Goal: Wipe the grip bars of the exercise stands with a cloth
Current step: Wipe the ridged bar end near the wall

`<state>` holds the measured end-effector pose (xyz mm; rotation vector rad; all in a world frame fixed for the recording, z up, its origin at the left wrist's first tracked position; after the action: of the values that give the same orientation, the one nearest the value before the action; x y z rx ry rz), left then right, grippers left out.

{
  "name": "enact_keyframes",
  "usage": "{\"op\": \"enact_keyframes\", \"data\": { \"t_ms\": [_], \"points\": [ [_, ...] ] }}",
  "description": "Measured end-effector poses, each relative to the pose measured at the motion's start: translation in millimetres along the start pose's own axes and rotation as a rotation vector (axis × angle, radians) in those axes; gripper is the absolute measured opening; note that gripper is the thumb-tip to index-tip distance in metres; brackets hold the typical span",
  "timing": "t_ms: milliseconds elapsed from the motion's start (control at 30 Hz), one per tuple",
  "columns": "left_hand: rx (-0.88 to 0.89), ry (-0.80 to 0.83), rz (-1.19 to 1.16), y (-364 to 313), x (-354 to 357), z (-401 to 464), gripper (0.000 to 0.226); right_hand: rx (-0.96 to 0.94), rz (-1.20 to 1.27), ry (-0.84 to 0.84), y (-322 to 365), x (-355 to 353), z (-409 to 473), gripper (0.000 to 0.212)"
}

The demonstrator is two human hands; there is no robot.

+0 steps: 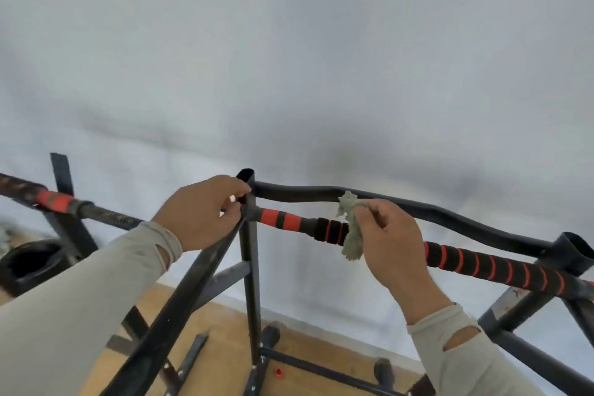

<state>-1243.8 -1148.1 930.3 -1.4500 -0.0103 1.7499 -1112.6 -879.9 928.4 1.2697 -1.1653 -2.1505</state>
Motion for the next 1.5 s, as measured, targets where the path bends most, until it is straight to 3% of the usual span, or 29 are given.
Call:
{"op": "enact_keyframes", "data": {
  "t_ms": [167, 400, 800, 900, 1067, 1133, 1267, 1400, 1500],
  "points": [
    [-0.23, -0.079, 0.013, 14.4, -19.4, -38.1, 0.016, 0.005, 0.059, 0.109, -1.0, 9.4, -0.9, 0.02],
    [-0.367, -0.085, 0.019, 25.5, -26.0, -71.9, 0.028, -0.021, 0.083, 0.231, 10.8, 28.4, -5.5, 0.016],
    [-0.361, -0.081, -0.117, 74.4, -40.9, -38.1, 0.039, -0.132, 0.016, 0.157, 51.7, 66.5, 15.9, 0.017],
    [-0.415, -0.157, -0.214, 90.1, -34.8, -34.2, 0.038, -0.156, -0.03, 0.129, 55.7, 81.8, 14.3, 0.016],
    [-0.261, -0.247, -0.267, 79.3, -24.0, -22.2, 0.034, -0.171, -0.085, 0.085, 65.5, 94.5, 18.7, 0.017],
    [-0.374, -0.255, -0.355, 86.2, -21.5, -13.1, 0.038, -0.197, -0.081, 0.076, 74.5, 98.2, 22.9, 0.018],
    [-0.629, -0.203, -0.508, 94.4, -10.3, -1.3, 0.048, -0.323, -0.135, 0.084, 91.7, 114.7, 32.3, 0.016],
    [-0.737, -0.191, -0.548, 94.6, 1.0, 6.4, 0.023, -0.717, -0.443, -0.046, 100.9, 134.2, 35.0, 0.015],
    [-0.808, -0.266, -0.848, 95.8, 13.7, 2.4, 0.024, -0.842, -0.644, 0.097, 88.6, 160.4, 28.6, 0.019]
  ]
}}
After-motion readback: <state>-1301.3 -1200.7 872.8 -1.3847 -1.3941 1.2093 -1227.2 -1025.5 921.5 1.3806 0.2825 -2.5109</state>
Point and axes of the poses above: each hand's wrist, its own z-axis towards the middle knuckle, its own x-axis out of the palm, y = z × x, the point moved 3 cm from there along z, towards the middle knuckle, and after that the axes turned 13 degrees about -z, right-handed, at the moved point
